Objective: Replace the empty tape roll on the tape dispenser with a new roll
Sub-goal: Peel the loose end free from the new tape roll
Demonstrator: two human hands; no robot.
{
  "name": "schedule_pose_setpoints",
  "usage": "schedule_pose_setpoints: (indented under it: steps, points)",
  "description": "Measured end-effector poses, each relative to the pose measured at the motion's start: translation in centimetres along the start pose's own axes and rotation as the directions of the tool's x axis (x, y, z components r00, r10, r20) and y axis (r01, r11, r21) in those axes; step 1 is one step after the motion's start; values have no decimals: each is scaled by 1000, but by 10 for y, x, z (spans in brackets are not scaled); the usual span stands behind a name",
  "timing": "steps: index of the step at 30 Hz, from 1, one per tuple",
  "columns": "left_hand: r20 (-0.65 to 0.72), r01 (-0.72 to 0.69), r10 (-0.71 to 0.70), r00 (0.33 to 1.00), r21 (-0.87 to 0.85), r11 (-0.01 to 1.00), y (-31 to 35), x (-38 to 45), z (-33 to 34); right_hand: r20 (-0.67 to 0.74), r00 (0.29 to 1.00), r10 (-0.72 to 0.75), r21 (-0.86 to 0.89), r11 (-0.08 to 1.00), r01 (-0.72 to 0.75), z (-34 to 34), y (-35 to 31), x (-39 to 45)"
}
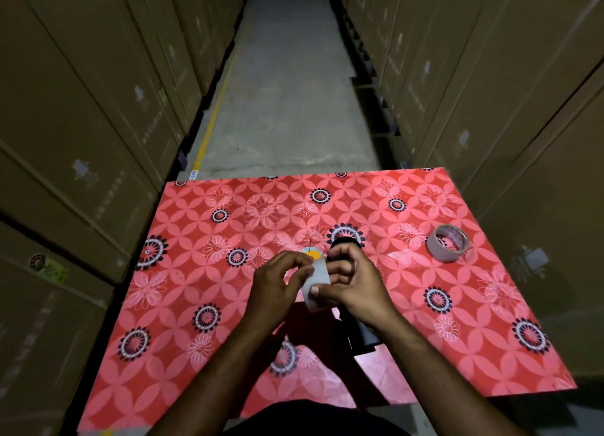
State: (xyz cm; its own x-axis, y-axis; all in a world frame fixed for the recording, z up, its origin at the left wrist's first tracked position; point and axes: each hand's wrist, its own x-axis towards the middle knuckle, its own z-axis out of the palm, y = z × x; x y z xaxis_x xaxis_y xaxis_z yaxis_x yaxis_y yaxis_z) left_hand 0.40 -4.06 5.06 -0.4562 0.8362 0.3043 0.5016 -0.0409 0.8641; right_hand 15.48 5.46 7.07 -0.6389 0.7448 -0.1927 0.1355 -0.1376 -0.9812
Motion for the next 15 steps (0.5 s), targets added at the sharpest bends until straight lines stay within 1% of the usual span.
schedule_pose_setpoints:
  steps: [3,6,8,13,15]
  points:
    - [59,48,-44,997,-68,997,-4,-2,-4,-36,999,-5,-18,1000,5,-1,1,1]
    - [115,94,-74,991,-172,981,-8,-6,-6,-31,999,-26,-22,999,25,-5,2,1]
    - [125,126,-102,987,-207,970,-7,-5,-7,-18,999,-35,-36,999,34,-8,3,1]
    - [134,71,-60,989,-77,995,2,-3,-7,1,999,-46,-61,997,46,-9,4,0]
    - [140,92,-79,987,-88,992,4,-4,-6,-7,999,-36,-53,998,36,-9,5,0]
